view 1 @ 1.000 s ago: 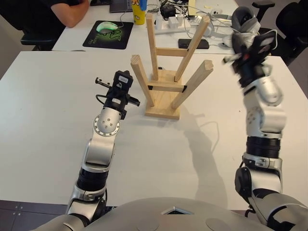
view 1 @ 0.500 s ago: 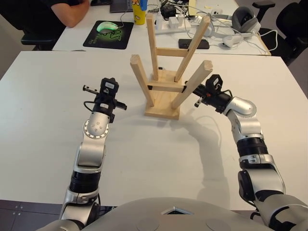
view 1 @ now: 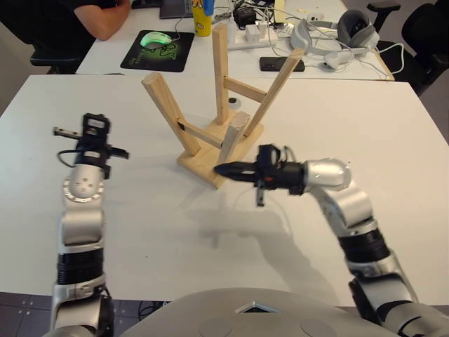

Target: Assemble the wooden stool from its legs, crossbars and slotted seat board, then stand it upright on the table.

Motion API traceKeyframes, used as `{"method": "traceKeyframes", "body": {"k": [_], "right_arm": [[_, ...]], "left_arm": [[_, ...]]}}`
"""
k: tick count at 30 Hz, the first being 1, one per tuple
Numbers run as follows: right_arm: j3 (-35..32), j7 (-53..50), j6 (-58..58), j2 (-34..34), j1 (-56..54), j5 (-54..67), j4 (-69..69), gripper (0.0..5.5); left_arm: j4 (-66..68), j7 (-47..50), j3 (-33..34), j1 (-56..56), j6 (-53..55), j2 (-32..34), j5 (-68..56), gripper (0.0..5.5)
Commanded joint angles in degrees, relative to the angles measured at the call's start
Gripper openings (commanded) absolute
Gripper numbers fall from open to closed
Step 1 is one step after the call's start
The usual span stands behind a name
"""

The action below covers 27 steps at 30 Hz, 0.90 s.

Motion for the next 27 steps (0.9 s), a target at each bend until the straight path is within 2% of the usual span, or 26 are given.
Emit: {"method": "traceKeyframes", "body": {"k": [1,3,6,10,13,21,27], "right_arm": [[-1.9,-5.8,4.0,-4.0,6.0,-3.3,0.6,0.01],[-4.1,-5.4,3.9,-10.3,8.8,-6.7,5.9,0.01],[-7.9,-4.0,2.2,-14.7,11.8,-6.7,10.8,0.01],[-9.8,-4.5,0.1,-14.5,12.0,-6.2,14.7,0.01],[-9.5,-4.9,-1.7,-13.5,11.1,-7.0,17.0,0.01],[-8.9,-5.4,-3.1,-10.7,7.6,-7.9,20.3,0.01],[-7.6,-5.1,-3.1,-9.5,6.3,-8.5,20.5,0.01]], "left_arm": [[2.0,-3.8,0.0,-2.0,-3.2,2.8,-2.3,0.0],[0.0,-6.9,-1.0,-0.2,-4.6,2.6,-4.6,0.0],[-5.7,-17.3,-4.2,4.4,-8.4,4.3,-11.1,0.0],[-9.2,-27.3,-6.3,9.0,-8.5,8.6,-15.3,0.0],[-9.3,-30.6,-8.4,10.6,-8.0,10.0,-15.9,0.0],[-6.6,-25.7,-25.3,5.9,-9.2,0.3,-8.2,0.0],[-0.2,-19.4,-30.7,1.0,-9.2,-4.8,-1.0,0.0]]}}
